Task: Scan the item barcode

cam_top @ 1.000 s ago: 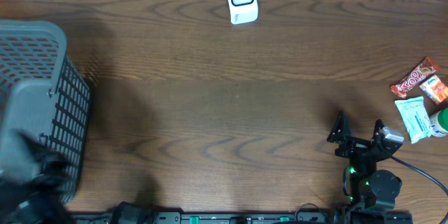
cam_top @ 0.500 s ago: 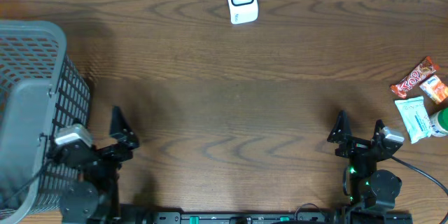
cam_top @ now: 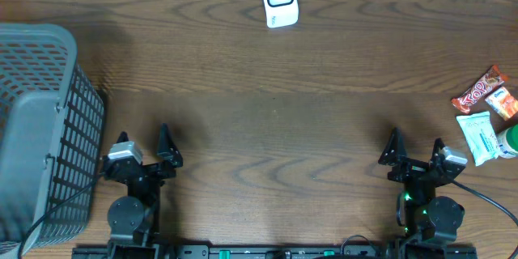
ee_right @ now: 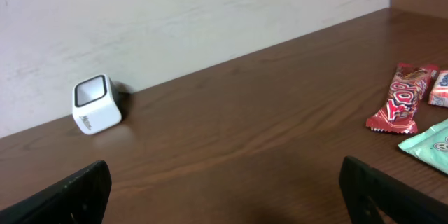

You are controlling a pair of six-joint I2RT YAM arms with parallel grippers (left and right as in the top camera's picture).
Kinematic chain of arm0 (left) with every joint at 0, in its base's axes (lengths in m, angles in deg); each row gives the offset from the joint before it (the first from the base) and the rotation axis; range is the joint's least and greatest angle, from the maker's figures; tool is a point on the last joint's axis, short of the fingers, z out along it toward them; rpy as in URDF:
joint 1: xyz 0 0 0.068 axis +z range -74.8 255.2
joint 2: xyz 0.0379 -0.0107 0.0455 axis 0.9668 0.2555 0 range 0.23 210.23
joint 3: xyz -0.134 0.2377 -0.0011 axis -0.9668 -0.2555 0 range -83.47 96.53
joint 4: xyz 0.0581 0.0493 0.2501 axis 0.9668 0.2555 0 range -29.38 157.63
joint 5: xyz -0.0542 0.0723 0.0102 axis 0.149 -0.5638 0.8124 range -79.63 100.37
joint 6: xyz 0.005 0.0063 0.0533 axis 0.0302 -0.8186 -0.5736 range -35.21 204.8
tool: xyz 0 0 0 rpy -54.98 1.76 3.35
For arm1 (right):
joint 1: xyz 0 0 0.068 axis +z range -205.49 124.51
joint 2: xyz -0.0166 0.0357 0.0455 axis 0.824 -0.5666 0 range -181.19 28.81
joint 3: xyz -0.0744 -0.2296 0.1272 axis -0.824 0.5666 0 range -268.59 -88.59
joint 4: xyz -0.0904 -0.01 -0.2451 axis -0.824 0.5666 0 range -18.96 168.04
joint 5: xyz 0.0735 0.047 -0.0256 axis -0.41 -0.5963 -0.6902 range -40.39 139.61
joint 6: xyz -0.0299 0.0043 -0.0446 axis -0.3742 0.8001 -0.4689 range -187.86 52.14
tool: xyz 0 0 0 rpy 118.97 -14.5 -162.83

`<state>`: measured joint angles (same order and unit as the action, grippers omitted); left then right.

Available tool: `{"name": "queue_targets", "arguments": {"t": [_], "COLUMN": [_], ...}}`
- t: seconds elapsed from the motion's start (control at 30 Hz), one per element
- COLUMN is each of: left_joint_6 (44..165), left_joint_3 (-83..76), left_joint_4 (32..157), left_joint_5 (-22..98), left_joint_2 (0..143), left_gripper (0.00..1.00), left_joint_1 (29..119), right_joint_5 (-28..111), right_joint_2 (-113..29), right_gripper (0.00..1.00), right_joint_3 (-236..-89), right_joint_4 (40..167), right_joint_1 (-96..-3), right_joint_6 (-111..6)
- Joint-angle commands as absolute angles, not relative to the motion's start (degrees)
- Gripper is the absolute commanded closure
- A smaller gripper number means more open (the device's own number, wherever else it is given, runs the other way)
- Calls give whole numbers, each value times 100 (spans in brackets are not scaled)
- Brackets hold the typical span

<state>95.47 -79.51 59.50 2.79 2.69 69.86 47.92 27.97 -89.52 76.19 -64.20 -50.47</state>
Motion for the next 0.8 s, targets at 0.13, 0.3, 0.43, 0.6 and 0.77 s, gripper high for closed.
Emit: {"name": "queue_targets", "arguments": {"t": [0.13, 0.3, 0.43, 0.6, 0.77], "left_joint_6": [9361, 9361, 9361, 9361, 9215], "left_joint_3": [-8327, -8324, -8324, -8324, -8324], "left_joint_4": [6138, 6429, 6442, 6448, 6461], "left_joint_5": [332, 356, 380, 550, 592], "left_joint_2": [33, 33, 33, 33, 33], "left_gripper": [12, 12, 12, 12, 12], "left_joint_1": [7016, 7016, 7016, 7016, 7016], "right_joint_5": [4805, 4805, 4805, 4805, 4805], "right_joint_2": [2816, 2816, 2816, 2816, 2816], "right_gripper": [1, 1, 1, 1, 1], "right_joint_3": [-8943, -8943, -8943, -8943, -8943], "right_joint_4": [7641, 7641, 7641, 7641, 7639], "right_joint_1": [-6378, -6378, -6378, -6378, -6378], "right_joint_6": [-5029, -5029, -5029, -5029, -5029]}}
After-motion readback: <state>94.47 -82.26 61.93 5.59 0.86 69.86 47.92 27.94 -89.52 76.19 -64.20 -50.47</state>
